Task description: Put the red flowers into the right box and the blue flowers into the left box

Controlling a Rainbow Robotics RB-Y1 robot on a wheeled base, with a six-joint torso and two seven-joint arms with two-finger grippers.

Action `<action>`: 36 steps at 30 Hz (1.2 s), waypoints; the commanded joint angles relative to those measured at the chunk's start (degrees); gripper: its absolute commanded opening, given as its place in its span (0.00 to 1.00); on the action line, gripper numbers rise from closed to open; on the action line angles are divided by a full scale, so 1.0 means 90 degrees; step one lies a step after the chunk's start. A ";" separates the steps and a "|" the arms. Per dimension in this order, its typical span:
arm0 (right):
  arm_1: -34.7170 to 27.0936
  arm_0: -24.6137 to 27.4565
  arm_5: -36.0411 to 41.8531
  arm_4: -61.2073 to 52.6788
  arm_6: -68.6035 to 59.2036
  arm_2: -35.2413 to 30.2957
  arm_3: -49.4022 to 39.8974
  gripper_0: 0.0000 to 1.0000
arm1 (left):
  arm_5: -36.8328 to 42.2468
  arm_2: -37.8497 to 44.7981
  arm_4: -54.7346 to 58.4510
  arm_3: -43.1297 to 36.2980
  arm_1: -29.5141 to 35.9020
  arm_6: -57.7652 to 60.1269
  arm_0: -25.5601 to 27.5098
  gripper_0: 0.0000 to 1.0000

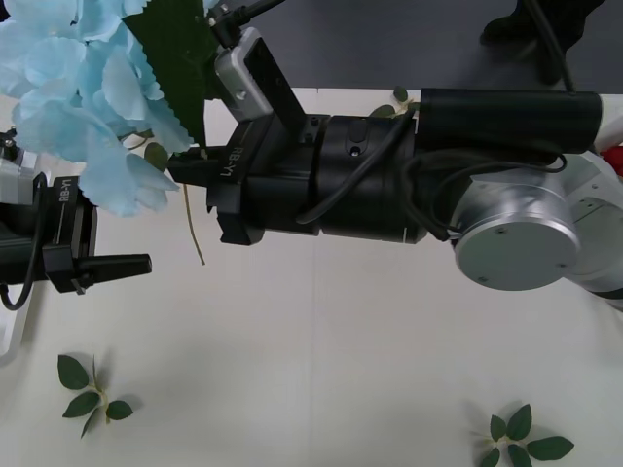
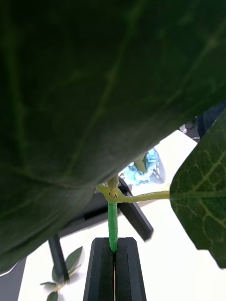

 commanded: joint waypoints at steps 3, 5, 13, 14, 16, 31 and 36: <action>0.0374 -0.0259 -0.0055 0.0511 0.0137 0.0274 0.0178 0.00 | -0.0060 -0.0181 -0.0160 -0.0106 -0.0120 0.0379 -0.0217 1.00; 0.0452 -0.0259 -0.0055 0.0648 0.0117 0.0362 0.0237 0.00 | -0.0070 -0.0201 -0.0180 -0.0106 -0.0179 0.0389 -0.0237 1.00; 0.0637 -0.0259 -0.0055 0.0794 0.0068 0.0431 0.0335 0.00 | -0.0158 -0.0396 -0.0258 -0.0096 -0.0306 0.0418 -0.0247 0.85; 0.0628 -0.0259 -0.0055 0.0804 0.0068 0.0431 0.0344 0.00 | -0.0158 -0.0396 -0.0258 -0.0106 -0.0315 0.0448 -0.0247 0.69; 0.0628 -0.0259 -0.0055 0.0814 0.0059 0.0431 0.0335 0.00 | -0.0168 -0.0426 -0.0268 -0.0096 -0.0325 0.0496 -0.0247 0.38; 0.0628 -0.0259 -0.0055 0.0814 0.0059 0.0431 0.0335 0.00 | -0.0207 -0.0494 -0.0229 -0.0096 -0.0315 0.0662 -0.0237 0.00; 0.0628 -0.0259 -0.0055 0.0814 0.0059 0.0431 0.0335 0.25 | -0.0207 -0.0445 -0.0219 -0.0096 -0.0315 0.0672 -0.0237 0.00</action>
